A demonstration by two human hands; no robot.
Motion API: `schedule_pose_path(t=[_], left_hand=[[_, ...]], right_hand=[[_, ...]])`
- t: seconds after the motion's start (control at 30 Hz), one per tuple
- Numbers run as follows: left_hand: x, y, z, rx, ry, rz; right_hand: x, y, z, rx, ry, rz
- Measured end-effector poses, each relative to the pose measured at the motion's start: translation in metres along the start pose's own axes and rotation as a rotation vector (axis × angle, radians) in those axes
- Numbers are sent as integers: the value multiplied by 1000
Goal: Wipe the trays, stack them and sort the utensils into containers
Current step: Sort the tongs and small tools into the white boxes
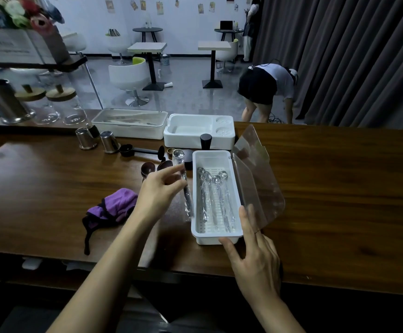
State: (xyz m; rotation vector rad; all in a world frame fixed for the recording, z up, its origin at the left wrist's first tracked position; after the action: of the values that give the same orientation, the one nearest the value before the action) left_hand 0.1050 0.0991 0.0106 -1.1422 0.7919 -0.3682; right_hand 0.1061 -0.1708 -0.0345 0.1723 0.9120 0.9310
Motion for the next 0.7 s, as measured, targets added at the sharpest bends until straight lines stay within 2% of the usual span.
schedule_pose_path(t=[0.2,0.33,0.7], left_hand=[[43,-36,-1,130,102,150],[69,-35,0,123,161,191],[94,-19,-1,344,199,547]], right_hand=[[1,0,1,1,5,-15],[0,-1,1,2,8,-19],[-1,0,0,-18,-8,-15]])
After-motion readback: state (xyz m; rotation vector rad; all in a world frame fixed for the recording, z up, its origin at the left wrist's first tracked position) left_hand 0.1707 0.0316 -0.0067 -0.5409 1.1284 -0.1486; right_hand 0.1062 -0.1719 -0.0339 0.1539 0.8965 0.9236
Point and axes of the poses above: each hand's wrist, its own z-axis towards the middle knuckle, its own x-axis out of the palm, y = z × x, the point moved 8 cm from there along z, towards the middle knuckle, and after that the axes turned 10 degrees about -y, right-handed, at the moved point
